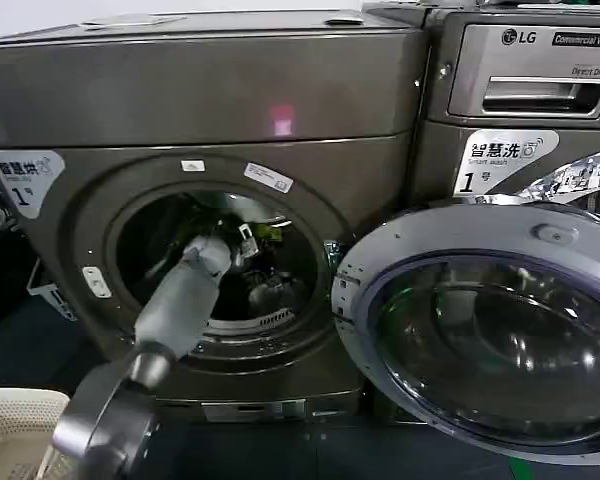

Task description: Grasp the clothes from the dryer.

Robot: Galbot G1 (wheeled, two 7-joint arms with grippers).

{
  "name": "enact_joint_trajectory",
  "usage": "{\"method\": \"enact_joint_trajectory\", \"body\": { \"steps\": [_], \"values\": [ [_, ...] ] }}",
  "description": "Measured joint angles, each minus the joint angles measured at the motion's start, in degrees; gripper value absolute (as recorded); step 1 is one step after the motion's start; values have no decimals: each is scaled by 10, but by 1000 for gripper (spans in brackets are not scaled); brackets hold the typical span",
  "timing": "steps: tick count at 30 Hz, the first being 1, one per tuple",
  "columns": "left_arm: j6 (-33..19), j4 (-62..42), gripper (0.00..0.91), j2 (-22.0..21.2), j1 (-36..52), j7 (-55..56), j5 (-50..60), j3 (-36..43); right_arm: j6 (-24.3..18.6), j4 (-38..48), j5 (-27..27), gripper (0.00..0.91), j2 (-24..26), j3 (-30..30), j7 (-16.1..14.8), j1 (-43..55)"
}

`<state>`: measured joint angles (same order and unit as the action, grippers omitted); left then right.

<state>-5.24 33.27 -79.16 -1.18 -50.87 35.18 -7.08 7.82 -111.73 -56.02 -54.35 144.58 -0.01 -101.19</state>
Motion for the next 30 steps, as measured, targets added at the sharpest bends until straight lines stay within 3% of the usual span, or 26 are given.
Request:
{"method": "enact_joint_trajectory", "body": {
  "steps": [9, 21, 22, 23, 24, 27, 30],
  "values": [
    [0, -43, 907, -18, 20, -29, 138, 45, -3, -2, 11, 907, -7, -8, -2, 5],
    [11, -71, 907, -38, 5, -16, 188, 72, -6, -4, 17, 907, -6, -15, -4, 9],
    [11, -71, 785, -38, 4, -16, 190, 73, -6, -5, 17, 907, -6, -17, -4, 10],
    [11, -71, 535, -38, 4, -16, 191, 73, -6, -5, 18, 907, -6, -18, -4, 11],
    [11, -72, 148, -39, 5, -16, 193, 74, -6, -5, 19, 907, -7, -19, -4, 12],
    [10, -74, 23, -42, 5, -19, 197, 76, -8, -4, 22, 907, -9, -21, -4, 13],
    [9, -75, 0, -45, 6, -21, 201, 78, -9, -3, 23, 907, -9, -20, -4, 13]
  ]
}}
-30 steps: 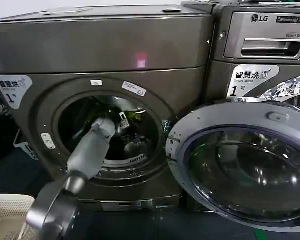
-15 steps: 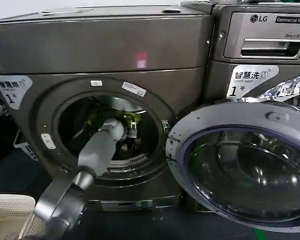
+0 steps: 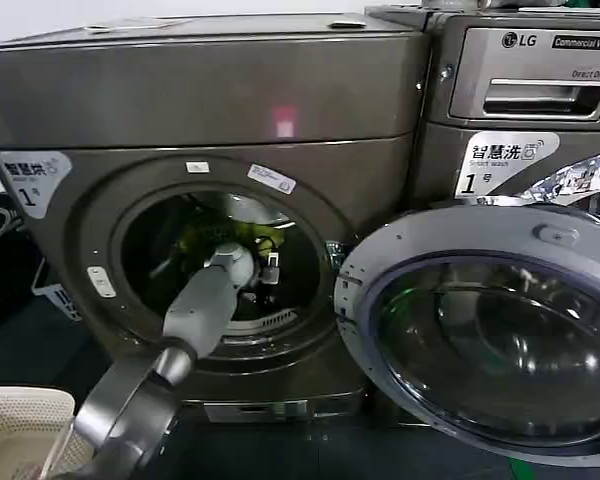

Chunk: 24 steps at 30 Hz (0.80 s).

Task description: Grasp the clothes from the dryer.

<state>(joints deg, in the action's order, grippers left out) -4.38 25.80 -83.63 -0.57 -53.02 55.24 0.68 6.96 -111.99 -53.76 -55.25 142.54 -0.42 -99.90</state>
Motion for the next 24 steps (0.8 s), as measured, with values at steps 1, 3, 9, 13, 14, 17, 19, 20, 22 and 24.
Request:
{"method": "enact_joint_trajectory", "body": {
  "steps": [1, 3, 9, 13, 14, 17, 19, 20, 22, 24],
  "values": [
    [-1, 0, 0, -1, 1, -1, 0, 0, 0, 0, 0, 907, 0, 0, 0, 0],
    [-2, -1, 0, -1, 1, -4, 1, 0, 0, 0, 1, 907, 0, 0, 0, 0],
    [-7, -2, 0, 0, 3, -11, -1, 0, -1, 0, 1, 907, 0, -1, 1, 1],
    [-6, -2, 0, -1, 3, -11, -1, 1, -1, 0, 1, 907, 0, 1, 1, -1],
    [-6, -1, 0, -1, 3, -11, -1, 1, -1, 1, 1, 907, 0, 2, 1, -1],
    [-5, 3, 0, 1, 1, -10, -5, -1, -1, 1, 1, 907, 0, 3, 1, -2],
    [-2, 7, 0, 3, -3, -6, -11, -5, -1, 1, 1, 907, 0, 3, 1, -2],
    [0, 10, 0, 4, -6, -4, -15, -8, -1, 1, 1, 907, -1, 3, 1, -2],
    [5, 20, 0, 7, -13, 3, -26, -19, -3, 1, 1, 907, -1, 3, 1, -2],
    [12, 36, 0, 11, -24, 13, -45, -33, -3, 0, 1, 907, -2, 1, 2, 0]
  ]
}}
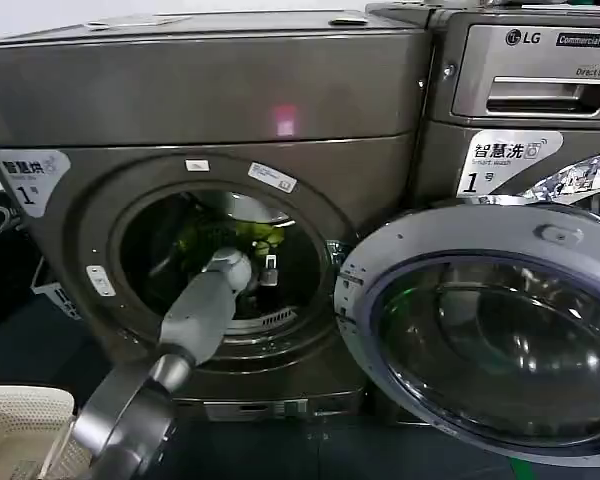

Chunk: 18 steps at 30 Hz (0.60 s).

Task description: Grasp the clothes from the dryer.

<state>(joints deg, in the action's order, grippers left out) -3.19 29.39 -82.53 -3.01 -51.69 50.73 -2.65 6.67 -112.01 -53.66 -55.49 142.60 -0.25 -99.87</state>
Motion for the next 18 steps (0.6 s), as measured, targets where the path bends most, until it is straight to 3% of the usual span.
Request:
{"method": "enact_joint_trajectory", "body": {
  "steps": [8, 18],
  "values": [
    [42, 109, 0, 25, -72, 92, -113, -68, 2, -7, -3, 907, -2, -6, 6, 4],
    [75, 263, 0, 22, -186, 268, -262, -159, -8, -10, -17, 907, -2, -10, 19, 3]
  ]
}}
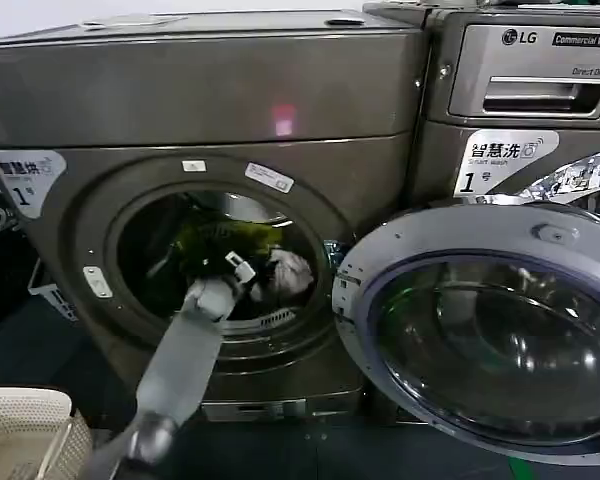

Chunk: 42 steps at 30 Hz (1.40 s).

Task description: Grasp the clothes from the dryer.

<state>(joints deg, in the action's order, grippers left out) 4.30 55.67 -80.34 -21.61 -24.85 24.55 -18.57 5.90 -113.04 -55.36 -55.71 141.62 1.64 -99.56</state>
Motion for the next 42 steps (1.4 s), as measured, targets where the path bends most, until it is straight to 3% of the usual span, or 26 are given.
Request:
{"method": "enact_joint_trajectory", "body": {
  "steps": [9, 18, 27, 42],
  "values": [
    [-30, 110, 0, -19, -86, 159, -149, -55, -2, -5, -3, 907, -1, -5, -5, 2],
    [-93, 191, 0, -35, -158, 271, -222, -80, -4, -4, -7, 907, 4, 2, -9, 1],
    [-124, 244, 0, -36, -189, 306, -247, -86, -9, -3, -11, 907, 4, 9, -10, -3],
    [-131, 273, 0, -39, -204, 311, -260, -82, -3, -2, -11, 907, 12, 17, -18, -7]
  ]
}}
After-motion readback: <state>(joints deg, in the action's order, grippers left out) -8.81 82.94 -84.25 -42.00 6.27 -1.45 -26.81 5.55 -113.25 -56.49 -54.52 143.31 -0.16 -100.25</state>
